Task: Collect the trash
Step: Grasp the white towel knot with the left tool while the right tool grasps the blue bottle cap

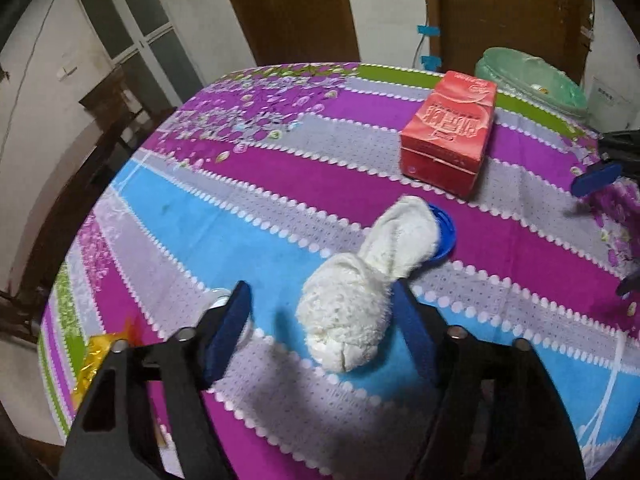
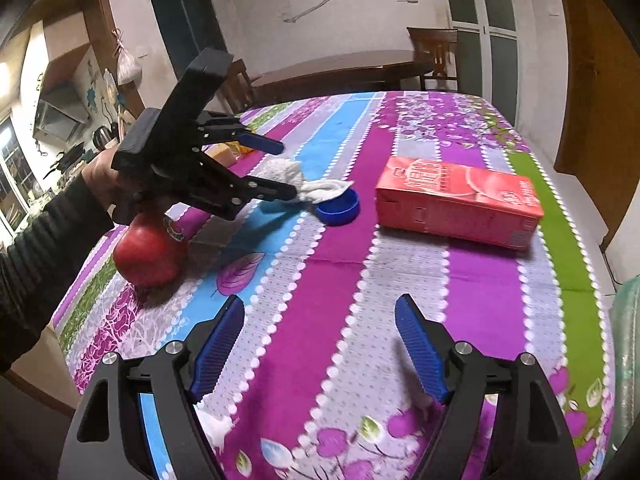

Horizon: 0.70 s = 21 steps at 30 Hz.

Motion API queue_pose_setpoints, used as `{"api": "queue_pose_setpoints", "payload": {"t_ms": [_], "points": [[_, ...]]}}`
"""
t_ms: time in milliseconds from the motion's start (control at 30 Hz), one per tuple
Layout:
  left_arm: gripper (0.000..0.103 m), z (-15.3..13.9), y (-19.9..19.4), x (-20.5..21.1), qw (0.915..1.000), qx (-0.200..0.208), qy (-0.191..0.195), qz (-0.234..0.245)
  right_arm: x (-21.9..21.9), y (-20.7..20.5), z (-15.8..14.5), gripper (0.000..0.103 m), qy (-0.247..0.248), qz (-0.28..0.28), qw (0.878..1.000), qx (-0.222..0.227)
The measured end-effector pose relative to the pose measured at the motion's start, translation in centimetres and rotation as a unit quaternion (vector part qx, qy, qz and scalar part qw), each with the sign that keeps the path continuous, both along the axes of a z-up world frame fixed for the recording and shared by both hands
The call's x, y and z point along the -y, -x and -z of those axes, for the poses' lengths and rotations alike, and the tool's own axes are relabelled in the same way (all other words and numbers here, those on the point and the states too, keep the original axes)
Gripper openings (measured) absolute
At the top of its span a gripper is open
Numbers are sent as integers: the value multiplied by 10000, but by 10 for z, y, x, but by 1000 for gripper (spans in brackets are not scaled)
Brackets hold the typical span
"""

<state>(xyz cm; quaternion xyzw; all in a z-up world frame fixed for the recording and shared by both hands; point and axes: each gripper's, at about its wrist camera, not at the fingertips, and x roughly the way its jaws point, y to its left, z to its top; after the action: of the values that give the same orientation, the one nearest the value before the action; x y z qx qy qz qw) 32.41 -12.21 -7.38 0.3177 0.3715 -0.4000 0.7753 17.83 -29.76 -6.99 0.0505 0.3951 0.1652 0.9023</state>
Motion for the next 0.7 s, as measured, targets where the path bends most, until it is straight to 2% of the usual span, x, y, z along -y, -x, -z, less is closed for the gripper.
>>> {"api": "queue_pose_setpoints", "payload": {"t_ms": [167,400,500,567,700], "points": [[39,3,-2,2,9993,-343,45,148,-11,-14,1,78,34,-56,10000,-56],[36,0,-6,-11,9993,-203,259,-170,-29,-39,-4,72,126,-134,9998,-17],[36,-12,-8,-26,9977,-82,513,-437,-37,-58,-5,68,270,-114,9996,16],[36,-24,-11,-39,9949,-16,737,-689,-44,-70,-4,62,438,-100,9990,36],[36,-44,-14,-66,9864,105,1145,-1172,-56,-95,-2,59,843,45,9964,35]]}}
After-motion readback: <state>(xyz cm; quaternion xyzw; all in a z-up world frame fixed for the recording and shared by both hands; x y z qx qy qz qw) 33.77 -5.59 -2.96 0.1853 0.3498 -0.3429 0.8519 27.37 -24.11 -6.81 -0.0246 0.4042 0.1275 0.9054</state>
